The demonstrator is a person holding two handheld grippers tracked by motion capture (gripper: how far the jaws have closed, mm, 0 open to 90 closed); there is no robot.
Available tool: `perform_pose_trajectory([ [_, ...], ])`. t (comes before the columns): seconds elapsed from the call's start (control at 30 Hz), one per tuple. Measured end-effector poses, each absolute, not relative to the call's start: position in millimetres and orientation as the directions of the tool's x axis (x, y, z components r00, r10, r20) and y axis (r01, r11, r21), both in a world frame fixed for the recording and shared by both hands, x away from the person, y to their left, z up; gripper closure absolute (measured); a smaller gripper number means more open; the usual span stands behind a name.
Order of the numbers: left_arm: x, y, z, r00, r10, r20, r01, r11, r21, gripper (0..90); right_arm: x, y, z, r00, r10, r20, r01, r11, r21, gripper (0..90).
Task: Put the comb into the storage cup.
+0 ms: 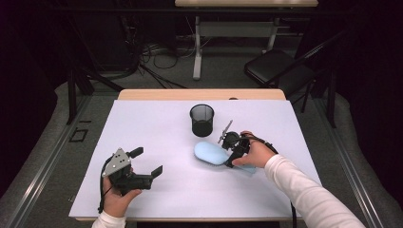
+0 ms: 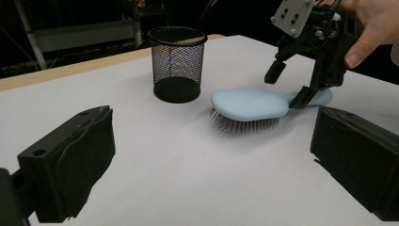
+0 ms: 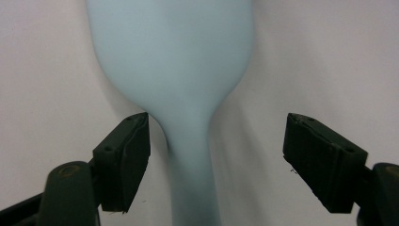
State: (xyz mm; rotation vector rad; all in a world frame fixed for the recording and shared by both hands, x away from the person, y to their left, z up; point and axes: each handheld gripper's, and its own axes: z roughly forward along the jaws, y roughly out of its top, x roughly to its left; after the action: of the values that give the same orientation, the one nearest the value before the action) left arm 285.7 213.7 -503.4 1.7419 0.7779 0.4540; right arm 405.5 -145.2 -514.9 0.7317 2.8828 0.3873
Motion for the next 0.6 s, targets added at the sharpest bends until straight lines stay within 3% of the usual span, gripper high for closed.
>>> perform_pose_trajectory([
  [0.6, 285.6, 213.5, -503.5, 0.705, 0.705, -0.077, 0.272, -0.169, 0.948, 0.5, 403.9, -140.6, -522.5, -0.871, 0.489, -0.046, 0.458, 0.843, 0.283, 35.4],
])
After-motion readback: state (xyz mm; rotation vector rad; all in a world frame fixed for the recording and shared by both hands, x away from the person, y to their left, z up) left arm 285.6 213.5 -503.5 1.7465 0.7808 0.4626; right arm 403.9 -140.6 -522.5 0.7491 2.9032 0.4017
